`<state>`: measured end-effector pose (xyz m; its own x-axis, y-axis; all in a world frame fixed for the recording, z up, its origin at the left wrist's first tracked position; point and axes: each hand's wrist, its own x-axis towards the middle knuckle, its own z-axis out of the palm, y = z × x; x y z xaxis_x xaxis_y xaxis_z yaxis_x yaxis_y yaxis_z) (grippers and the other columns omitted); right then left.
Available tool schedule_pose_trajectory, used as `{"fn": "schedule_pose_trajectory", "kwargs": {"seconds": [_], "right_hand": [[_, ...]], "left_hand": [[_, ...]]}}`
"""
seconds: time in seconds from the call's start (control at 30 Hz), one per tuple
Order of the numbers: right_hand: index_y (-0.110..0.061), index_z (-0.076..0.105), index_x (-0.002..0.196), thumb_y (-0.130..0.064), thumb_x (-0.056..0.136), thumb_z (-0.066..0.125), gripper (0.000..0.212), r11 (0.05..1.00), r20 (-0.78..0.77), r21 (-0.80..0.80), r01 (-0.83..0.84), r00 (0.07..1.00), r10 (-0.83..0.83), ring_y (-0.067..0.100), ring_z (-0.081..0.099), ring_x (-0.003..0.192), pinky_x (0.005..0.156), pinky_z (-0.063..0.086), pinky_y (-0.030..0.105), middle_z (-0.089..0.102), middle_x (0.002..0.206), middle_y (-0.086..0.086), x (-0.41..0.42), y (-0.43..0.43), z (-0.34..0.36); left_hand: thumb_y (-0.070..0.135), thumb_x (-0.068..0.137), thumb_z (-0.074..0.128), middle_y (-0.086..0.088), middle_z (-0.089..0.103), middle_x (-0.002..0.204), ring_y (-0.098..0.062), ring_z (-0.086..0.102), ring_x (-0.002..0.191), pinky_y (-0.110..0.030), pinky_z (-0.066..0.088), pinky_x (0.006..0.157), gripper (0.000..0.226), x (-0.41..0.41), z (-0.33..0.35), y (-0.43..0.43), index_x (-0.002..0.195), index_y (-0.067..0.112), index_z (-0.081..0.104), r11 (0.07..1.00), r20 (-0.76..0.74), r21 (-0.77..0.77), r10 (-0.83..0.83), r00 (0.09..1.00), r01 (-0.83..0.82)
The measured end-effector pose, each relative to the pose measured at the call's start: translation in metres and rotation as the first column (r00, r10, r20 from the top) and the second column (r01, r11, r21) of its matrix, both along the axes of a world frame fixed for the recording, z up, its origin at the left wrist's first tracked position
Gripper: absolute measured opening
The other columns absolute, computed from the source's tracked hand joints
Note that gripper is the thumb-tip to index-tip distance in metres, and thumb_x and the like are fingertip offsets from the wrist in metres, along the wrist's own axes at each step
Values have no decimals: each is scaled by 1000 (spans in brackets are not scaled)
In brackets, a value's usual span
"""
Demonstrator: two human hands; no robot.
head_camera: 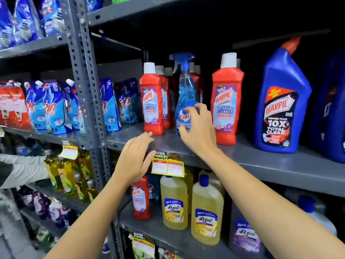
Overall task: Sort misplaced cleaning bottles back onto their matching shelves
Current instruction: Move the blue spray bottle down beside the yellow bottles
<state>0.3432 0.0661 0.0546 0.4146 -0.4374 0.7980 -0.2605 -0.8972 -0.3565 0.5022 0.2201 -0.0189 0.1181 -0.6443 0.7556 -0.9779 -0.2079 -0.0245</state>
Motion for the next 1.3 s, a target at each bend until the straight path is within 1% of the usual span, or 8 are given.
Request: {"fn": "schedule_pose_trajectory", "kwargs": {"seconds": [0.17, 0.3, 0.47, 0.7, 0.9, 1.03, 1.17, 1.3], "right_hand": [[-13, 32, 144, -21, 82, 60, 69, 991, -7, 10, 131, 991, -131, 34, 33, 137, 97, 46, 44, 24, 154, 14, 26, -7, 18], [-14, 16, 152, -27, 81, 63, 87, 980, 19, 99, 175, 984, -177, 32, 31, 141, 103, 43, 44, 19, 158, 14, 49, -19, 31], [-13, 22, 150, -32, 76, 73, 92, 908, 198, 414, 69, 966, -164, 29, 56, 121, 100, 45, 39, 43, 144, 9, 72, -27, 31], [-10, 39, 133, -22, 77, 80, 71, 888, 175, 437, 141, 955, -238, 23, 60, 102, 86, 42, 30, 61, 119, 4, 66, -25, 35], [-11, 40, 123, -16, 68, 83, 70, 932, 415, 360, 53, 885, -210, 19, 60, 99, 93, 50, 38, 56, 113, 1, 58, 0, 25], [-15, 40, 111, -8, 68, 81, 60, 962, 608, 224, -154, 794, -15, 0, 61, 94, 87, 49, 19, 56, 105, -7, 29, 49, 30], [-20, 44, 111, -9, 71, 81, 56, 941, 613, 159, -299, 777, 144, 16, 66, 107, 92, 53, 35, 63, 115, 6, -4, 104, 15], [-25, 44, 108, -1, 63, 80, 62, 886, 529, 231, -403, 816, 233, -3, 66, 97, 82, 50, 15, 69, 101, -22, -22, 146, -34]], "left_hand": [[47, 102, 14, -10, 39, 151, -25, 34, 139, -52, 24, 111, 62, 29, 3, -17, 136, 7, 48, 996, 61, 65, -67, 996, 63], [45, 102, 15, -11, 48, 144, -25, 43, 133, -49, 33, 104, 62, 37, -1, -25, 127, 6, 57, 994, 106, 37, -105, 989, 102], [37, 100, 31, -5, 69, 106, -26, 64, 99, -40, 43, 79, 43, 40, -5, -29, 107, 10, 63, 993, 140, -52, -102, 985, 110], [37, 99, 33, -3, 69, 104, -25, 62, 96, -41, 43, 77, 38, 46, -8, -31, 100, 13, 63, 992, 167, -67, -98, 981, 111], [37, 100, 33, -4, 68, 102, -25, 62, 92, -41, 39, 78, 38, 48, -10, -32, 101, 12, 62, 988, 187, -102, -100, 977, 120], [39, 100, 33, -5, 69, 109, -26, 62, 98, -44, 40, 87, 42, 52, -11, -32, 109, 11, 63, 979, 154, -91, -164, 974, 180], [37, 101, 35, -8, 53, 141, -28, 45, 131, -62, 14, 112, 47, 57, -22, -18, 134, 10, 52, 958, 183, -78, -259, 948, 276], [32, 97, 41, -9, 30, 155, -27, 21, 145, -62, 6, 114, 50, 65, -83, 13, 143, 11, 41, 937, 136, -118, -312, 940, 328]]}}
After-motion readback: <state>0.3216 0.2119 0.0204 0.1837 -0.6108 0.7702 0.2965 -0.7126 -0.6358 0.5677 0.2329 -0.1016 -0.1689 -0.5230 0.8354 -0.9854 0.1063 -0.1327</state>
